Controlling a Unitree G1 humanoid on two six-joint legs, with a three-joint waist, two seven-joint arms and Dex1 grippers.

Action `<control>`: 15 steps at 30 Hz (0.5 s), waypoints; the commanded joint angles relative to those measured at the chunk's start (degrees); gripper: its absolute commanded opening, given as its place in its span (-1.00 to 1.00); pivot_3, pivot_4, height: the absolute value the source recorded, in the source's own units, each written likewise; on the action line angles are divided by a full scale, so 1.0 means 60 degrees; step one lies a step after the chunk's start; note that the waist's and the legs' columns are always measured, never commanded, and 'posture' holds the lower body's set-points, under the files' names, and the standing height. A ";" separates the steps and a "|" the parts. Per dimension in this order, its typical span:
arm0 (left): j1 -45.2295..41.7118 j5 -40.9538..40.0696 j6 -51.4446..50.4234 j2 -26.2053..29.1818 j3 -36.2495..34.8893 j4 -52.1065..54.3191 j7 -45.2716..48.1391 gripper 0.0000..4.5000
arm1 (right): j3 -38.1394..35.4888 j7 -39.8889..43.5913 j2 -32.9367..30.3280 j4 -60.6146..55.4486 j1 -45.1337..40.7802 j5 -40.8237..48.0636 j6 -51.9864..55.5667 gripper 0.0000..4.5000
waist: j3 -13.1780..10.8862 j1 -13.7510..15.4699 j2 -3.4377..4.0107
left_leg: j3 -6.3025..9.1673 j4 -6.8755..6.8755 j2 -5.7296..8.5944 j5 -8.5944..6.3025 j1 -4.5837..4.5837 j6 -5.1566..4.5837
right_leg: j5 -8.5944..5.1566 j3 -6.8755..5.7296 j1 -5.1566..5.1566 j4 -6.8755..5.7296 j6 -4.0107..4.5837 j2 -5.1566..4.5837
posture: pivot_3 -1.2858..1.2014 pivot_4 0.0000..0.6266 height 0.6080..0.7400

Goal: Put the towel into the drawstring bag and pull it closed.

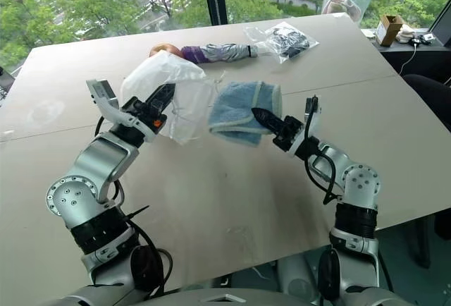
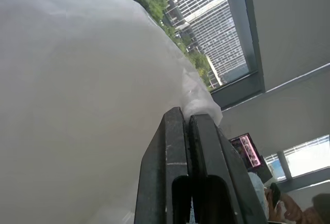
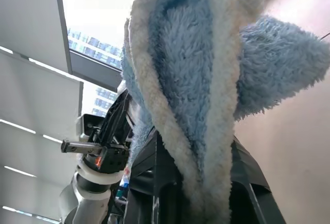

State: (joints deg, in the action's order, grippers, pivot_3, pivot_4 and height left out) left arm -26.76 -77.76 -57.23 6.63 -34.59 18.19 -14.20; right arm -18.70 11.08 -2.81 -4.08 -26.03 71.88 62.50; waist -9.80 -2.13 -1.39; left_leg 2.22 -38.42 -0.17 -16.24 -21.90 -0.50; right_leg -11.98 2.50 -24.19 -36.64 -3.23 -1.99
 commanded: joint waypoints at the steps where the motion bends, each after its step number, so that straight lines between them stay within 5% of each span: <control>1: 0.0003 -0.0879 0.0386 0.0251 0.0428 0.0156 -0.0173 -1.00 | 0.0336 0.0021 0.0140 -0.0642 -0.0051 0.0352 -0.0173 -0.98 | 0.0000 -0.0001 0.0000 | 0.0000 0.0000 0.0000 0.0000 0.0000 0.0000 | 0.0000 0.0000 0.0000 -0.0001 0.0000 0.0000 | 0.03 -0.52 1.00; 8: 0.0277 -0.1608 0.0941 0.0631 0.1111 0.0170 -0.0326 -1.00 | 0.1962 0.0210 0.0370 -0.0797 0.0075 -0.0258 0.0136 -0.98 | 0.0000 -0.0006 0.0001 | 0.0001 0.0000 -0.0001 0.0001 0.0001 0.0002 | -0.0001 0.0000 -0.0001 0.0000 0.0001 0.0000 | 0.03 -0.52 1.00; 15: 0.0220 -0.1835 0.1533 0.0911 0.1614 -0.0147 -0.0337 -1.00 | 0.3392 0.1814 -0.0870 -0.1574 0.0101 0.0468 0.1822 -0.98 | -0.0001 0.0046 0.0001 | 0.0002 -0.0001 0.0006 0.0002 -0.0005 0.0004 | -0.0001 -0.0001 0.0000 0.0012 0.0001 -0.0004 | 0.03 -0.52 1.00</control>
State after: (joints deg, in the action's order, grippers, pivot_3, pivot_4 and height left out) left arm -24.91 -87.54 -49.26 11.33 -25.84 16.96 -16.61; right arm 1.37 17.71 -7.21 -9.46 -24.98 70.50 71.20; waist -9.80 -1.86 -1.38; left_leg 2.24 -38.43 -0.14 -16.22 -21.94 -0.48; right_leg -11.99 2.49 -24.19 -36.54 -3.22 -2.02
